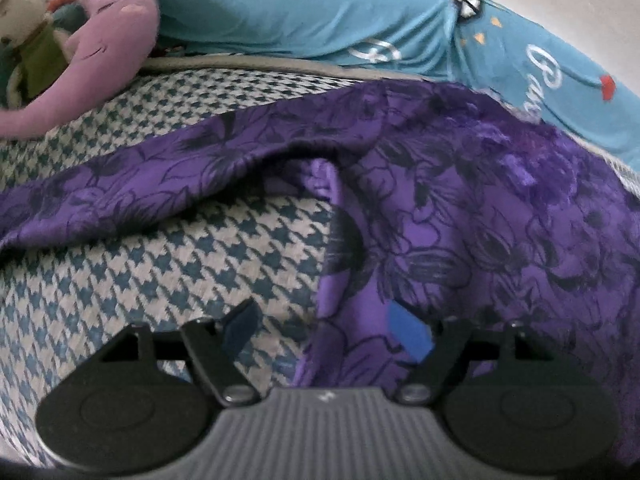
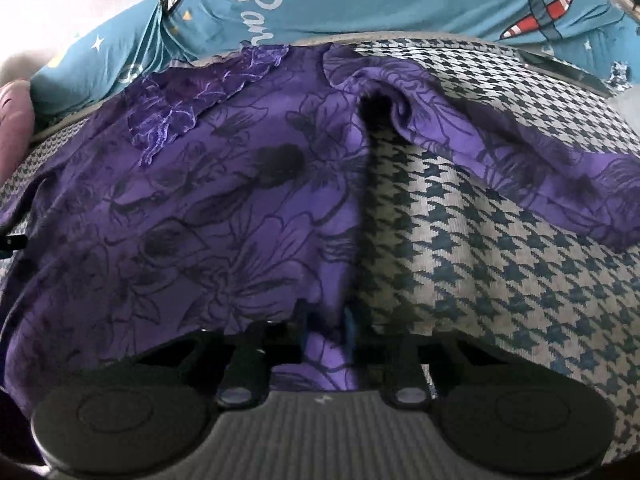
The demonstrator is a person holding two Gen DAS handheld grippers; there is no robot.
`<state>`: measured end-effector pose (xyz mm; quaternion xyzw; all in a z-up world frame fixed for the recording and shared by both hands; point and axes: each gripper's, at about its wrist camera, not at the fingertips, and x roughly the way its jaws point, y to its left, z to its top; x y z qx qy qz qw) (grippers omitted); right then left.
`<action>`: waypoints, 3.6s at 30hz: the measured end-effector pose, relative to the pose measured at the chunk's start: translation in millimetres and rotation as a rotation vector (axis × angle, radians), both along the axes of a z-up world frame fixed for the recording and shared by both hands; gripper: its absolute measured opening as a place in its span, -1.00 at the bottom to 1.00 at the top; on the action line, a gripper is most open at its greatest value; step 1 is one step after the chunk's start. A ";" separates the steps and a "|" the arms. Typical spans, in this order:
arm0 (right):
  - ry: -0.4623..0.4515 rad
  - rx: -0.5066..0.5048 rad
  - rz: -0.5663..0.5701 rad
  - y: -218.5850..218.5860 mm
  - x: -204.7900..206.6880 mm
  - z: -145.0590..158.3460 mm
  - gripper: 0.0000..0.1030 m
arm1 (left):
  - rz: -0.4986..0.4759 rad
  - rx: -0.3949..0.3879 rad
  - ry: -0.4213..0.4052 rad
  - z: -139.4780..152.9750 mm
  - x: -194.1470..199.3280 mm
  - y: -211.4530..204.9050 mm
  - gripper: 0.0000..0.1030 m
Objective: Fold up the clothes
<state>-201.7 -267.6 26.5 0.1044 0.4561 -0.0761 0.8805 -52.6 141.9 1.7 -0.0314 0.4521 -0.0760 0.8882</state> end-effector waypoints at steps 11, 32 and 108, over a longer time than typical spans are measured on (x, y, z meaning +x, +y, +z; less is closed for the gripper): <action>-0.007 0.003 -0.025 1.3 -3.7 -0.5 -0.69 | 0.034 -0.033 -0.004 -8.5 23.4 -1.4 0.32; -0.040 0.013 -0.192 -11.8 -15.3 11.3 -0.88 | 0.060 0.226 -0.112 -7.8 18.0 -8.3 -0.91; -0.154 -0.015 -0.336 -41.0 -59.6 51.4 -0.54 | -0.191 -0.037 -0.065 28.2 -64.8 -80.3 0.57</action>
